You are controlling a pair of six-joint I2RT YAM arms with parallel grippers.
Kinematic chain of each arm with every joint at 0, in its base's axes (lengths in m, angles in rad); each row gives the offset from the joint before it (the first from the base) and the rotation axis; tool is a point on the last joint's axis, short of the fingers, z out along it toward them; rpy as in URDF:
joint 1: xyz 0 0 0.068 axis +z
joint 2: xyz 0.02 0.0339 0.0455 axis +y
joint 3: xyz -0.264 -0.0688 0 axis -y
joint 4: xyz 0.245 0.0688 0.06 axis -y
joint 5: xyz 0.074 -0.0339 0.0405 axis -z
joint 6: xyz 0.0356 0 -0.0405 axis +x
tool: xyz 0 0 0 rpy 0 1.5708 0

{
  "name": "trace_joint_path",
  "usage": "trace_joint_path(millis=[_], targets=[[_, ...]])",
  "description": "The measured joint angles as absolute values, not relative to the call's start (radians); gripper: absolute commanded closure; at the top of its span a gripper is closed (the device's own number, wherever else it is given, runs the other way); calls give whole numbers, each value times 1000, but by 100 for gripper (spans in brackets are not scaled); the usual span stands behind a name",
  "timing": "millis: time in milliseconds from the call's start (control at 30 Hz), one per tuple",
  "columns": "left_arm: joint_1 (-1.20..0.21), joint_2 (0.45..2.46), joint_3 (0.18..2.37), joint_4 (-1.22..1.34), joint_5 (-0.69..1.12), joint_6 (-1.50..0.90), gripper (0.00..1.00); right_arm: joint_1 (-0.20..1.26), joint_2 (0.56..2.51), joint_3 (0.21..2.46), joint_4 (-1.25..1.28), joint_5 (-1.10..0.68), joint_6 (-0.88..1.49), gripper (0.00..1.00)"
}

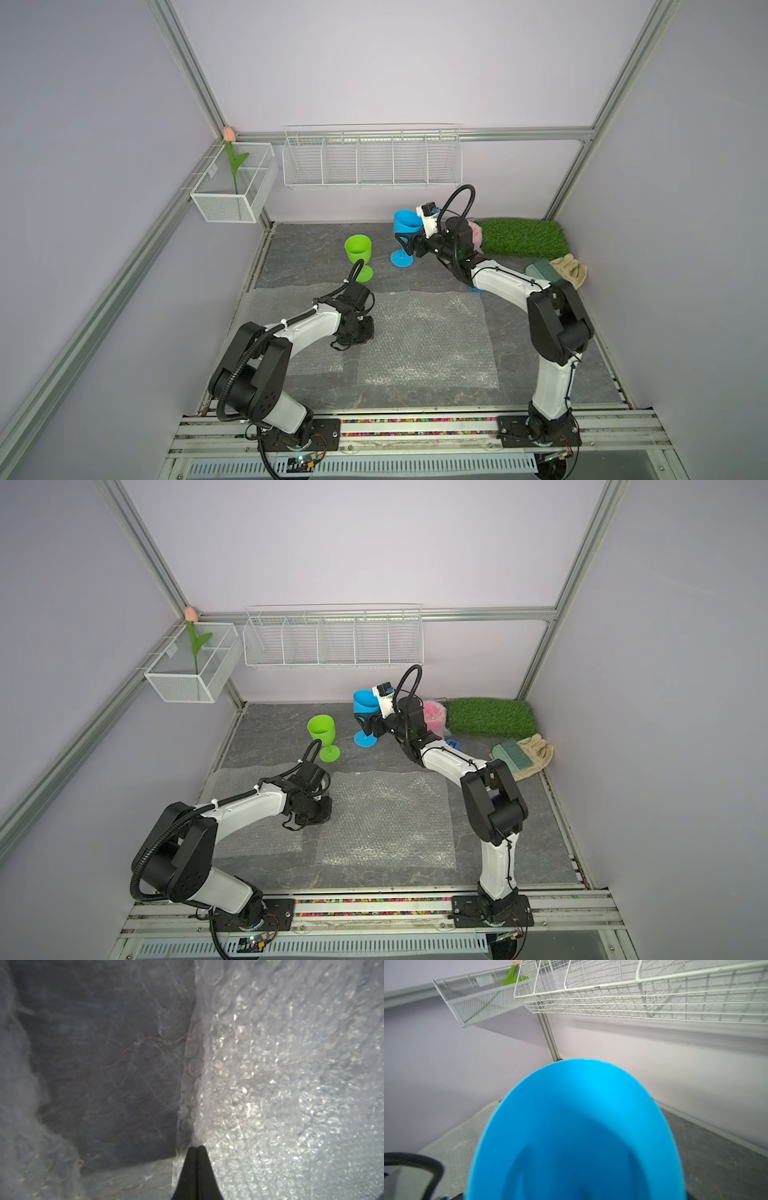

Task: Wrap wine glasses in bubble wrap
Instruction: Pick up the wine glass at the center of the board, then place the wine glass on the bubble wrap.

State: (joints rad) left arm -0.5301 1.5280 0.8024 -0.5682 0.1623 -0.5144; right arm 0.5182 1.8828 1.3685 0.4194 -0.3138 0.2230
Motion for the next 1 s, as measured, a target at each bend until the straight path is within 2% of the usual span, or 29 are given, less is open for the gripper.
trace_joint_path(millis=[200,433,567,700,1000], targets=[[-530,1519,779,-545,179,-504,100,526,1703,1277,169,-347,444,28],[-530,1509,778,-527,181,-480,100,583,1621,1145,-57,-460,702,33],[-530,1506,778,-529,181,-462,100,683,1624,1114,-185,-504,781,33],[-530,1506,778,-533,181,-449,100,760,1645,1090,-183,-551,857,33],[-530,1506,778,-533,181,-432,100,789,1845,1116,-168,-569,932,35]])
